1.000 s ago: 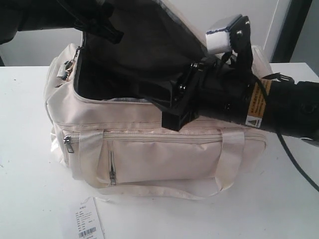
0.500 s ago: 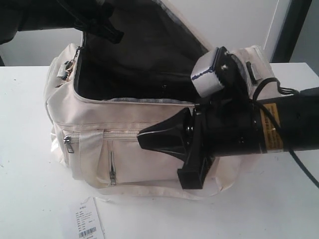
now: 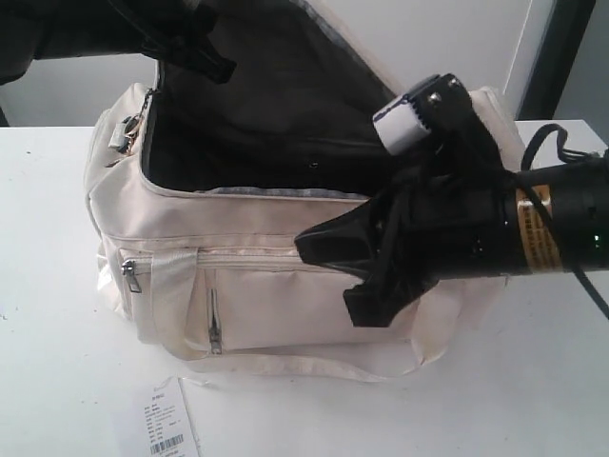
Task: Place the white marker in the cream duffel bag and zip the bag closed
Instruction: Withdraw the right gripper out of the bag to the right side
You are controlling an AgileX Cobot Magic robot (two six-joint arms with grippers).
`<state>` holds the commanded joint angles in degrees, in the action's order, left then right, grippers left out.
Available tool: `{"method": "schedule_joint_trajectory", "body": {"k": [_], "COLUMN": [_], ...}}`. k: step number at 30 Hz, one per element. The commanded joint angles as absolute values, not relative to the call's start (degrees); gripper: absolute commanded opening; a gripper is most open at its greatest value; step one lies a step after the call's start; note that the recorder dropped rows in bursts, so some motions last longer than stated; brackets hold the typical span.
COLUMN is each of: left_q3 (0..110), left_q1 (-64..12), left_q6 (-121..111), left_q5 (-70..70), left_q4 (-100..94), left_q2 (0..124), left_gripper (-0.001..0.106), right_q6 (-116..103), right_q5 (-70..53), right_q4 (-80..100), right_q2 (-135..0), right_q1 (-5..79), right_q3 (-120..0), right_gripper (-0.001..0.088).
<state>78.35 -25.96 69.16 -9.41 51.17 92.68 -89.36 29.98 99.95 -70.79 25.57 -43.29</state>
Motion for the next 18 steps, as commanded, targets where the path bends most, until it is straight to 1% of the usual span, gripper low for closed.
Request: {"method": "schedule_joint_trajectory", "body": {"k": [5,10,12,16,18], "left_q3": [78.35,78.35,78.35,78.35,78.35], "left_q1": [-25.96,-25.96,-25.96,-25.96,-25.96], "left_q6": [69.16,69.16,69.16,69.16,69.16], "left_q5": [-9.41,-9.41,-9.41,-9.41,-9.41], "left_q4": [51.17,51.17,51.17,51.17,51.17], "left_q2": [92.68,92.68,92.68,92.68,92.68], "left_gripper": [0.0,0.0,0.0,0.0,0.0], "right_q6": [-86.96,-78.77,-73.34,-58.28,-49.02], "right_q5": [14.87,-0.39,-9.11,-31.87,-40.12], "right_q4": [99.95,99.95,99.95,99.95,98.28], "right_q2": [-70.66,-68.55,-67.48,-66.75,-66.75], "right_q1": [25.57,25.57,25.57,25.57,25.01], "right_q3": [-45.45,-46.25,-46.25,-46.25,-46.25], "right_gripper": [0.0,0.0,0.0,0.0,0.0]}}
